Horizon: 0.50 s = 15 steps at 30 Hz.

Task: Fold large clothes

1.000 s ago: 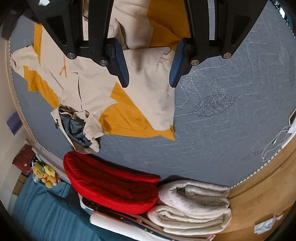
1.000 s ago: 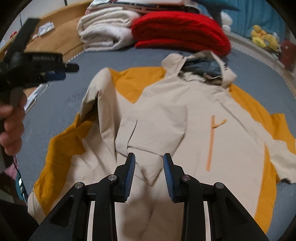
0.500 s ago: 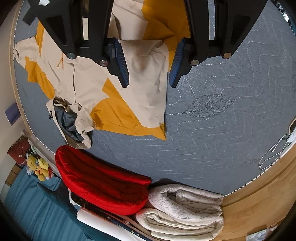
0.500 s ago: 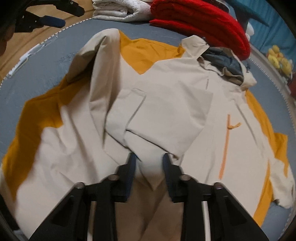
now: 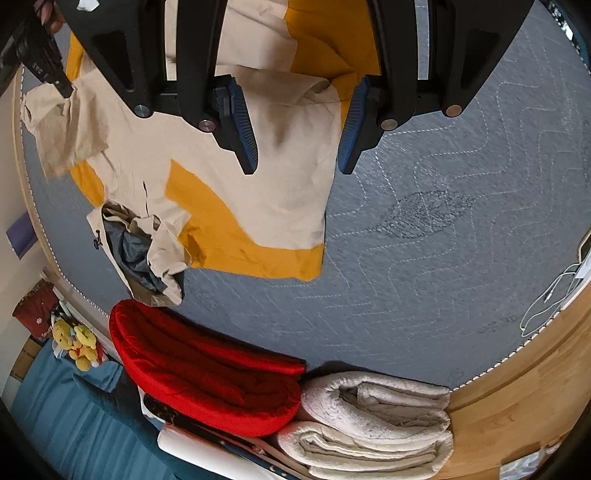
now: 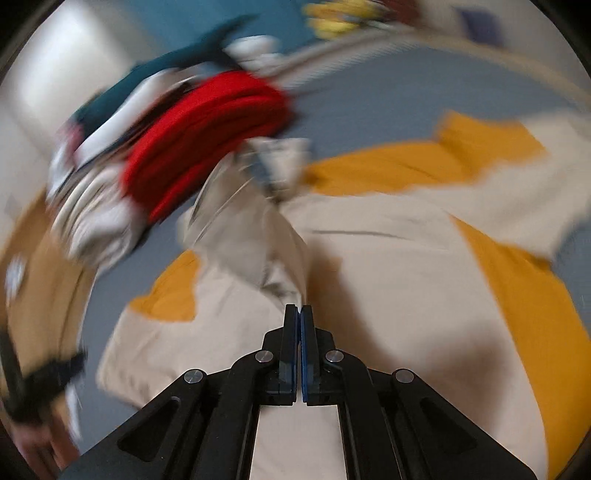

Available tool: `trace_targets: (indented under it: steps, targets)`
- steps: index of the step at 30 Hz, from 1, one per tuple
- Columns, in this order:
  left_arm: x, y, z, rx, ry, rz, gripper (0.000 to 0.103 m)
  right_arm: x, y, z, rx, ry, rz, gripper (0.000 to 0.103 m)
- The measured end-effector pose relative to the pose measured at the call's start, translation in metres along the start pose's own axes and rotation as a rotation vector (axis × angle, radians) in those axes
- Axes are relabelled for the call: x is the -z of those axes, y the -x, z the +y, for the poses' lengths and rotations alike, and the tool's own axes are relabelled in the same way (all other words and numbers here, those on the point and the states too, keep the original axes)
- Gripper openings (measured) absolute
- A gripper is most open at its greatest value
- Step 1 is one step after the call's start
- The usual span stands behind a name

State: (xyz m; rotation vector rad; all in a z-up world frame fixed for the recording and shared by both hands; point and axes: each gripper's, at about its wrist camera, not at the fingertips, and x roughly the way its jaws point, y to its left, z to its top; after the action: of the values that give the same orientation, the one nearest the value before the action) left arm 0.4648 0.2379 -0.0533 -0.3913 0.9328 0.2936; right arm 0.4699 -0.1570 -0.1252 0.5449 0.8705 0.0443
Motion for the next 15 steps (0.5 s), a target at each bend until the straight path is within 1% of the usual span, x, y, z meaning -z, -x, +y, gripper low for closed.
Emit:
trace_targets:
  steps: [2,4,5,6,8,11,15]
  targets:
    - [0.002,-0.004,-0.003,0.005,-0.004,0.013,0.041,-0.001,-0.007,-0.025,0.041,-0.112,0.034,0.005]
    - [0.003,-0.007,-0.006,0.008,-0.008,0.023,0.041,-0.001,-0.015,-0.041,0.061,-0.187,0.072,0.010]
    - [0.004,-0.008,-0.007,0.009,-0.010,0.026,0.041,0.000,-0.020,-0.049,0.062,-0.218,0.096,0.021]
    - [0.004,-0.009,-0.007,0.011,-0.012,0.030,0.041,0.001,-0.025,-0.055,0.054,-0.249,0.118,0.038]
    - [0.005,-0.011,-0.009,0.015,-0.015,0.039,0.041,-0.001,-0.033,-0.064,0.049,-0.294,0.150,0.053]
    - [0.007,-0.015,-0.010,0.018,-0.022,0.054,0.041,-0.001,-0.043,-0.074,0.037,-0.345,0.182,0.053]
    - [0.008,-0.018,-0.009,0.011,-0.026,0.070,0.041,-0.003,-0.051,-0.093,0.072,-0.398,0.212,0.053]
